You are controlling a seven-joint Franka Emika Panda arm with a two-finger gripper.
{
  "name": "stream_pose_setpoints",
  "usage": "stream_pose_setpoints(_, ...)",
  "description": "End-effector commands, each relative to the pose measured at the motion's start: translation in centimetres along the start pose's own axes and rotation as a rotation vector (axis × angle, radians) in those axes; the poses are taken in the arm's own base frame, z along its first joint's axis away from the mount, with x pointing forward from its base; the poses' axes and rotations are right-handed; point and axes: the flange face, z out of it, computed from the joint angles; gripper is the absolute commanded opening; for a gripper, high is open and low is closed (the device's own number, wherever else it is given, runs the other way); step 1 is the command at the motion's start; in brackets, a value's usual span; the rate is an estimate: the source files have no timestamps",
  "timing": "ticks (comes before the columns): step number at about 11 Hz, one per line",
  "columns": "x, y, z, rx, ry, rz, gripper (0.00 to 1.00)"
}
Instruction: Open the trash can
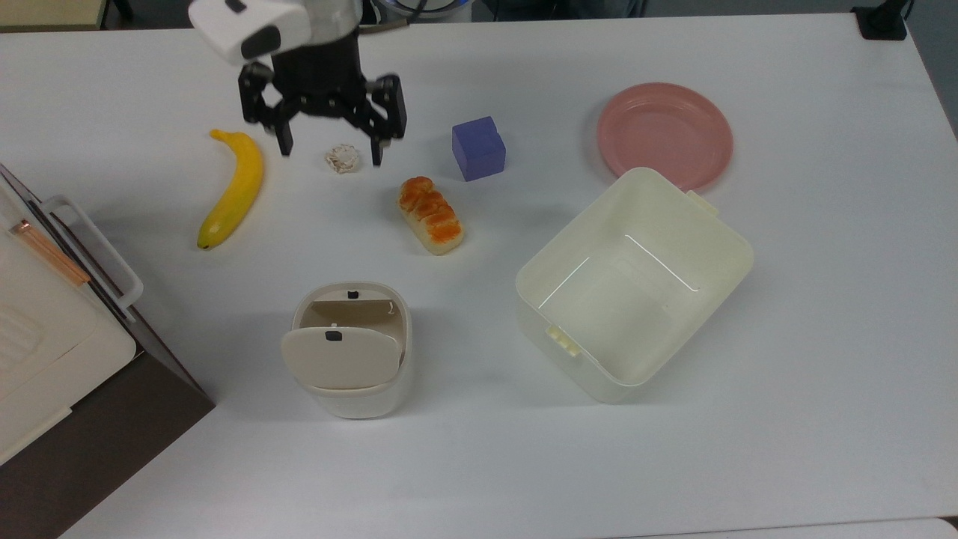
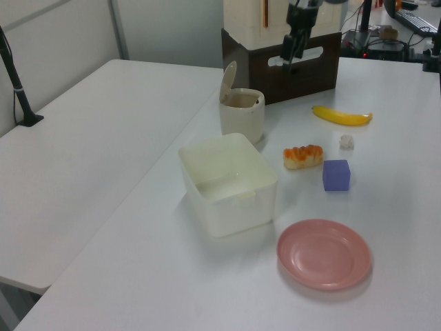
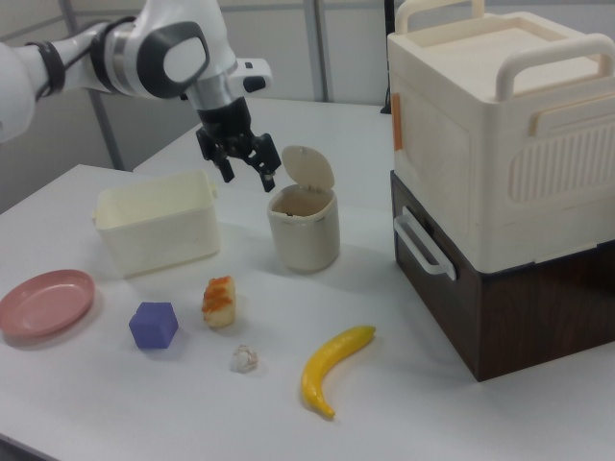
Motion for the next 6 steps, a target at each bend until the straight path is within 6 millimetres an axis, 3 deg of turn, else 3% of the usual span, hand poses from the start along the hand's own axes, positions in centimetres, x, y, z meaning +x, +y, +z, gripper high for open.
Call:
stream_pose_setpoints(1,-2.26,-0.17,-2.44,0.018,-0.062,0.034,1.00)
stream_pose_setpoints(6,-3.25,-0.53,-2.61,0.020,-0.125,0.031,1.00)
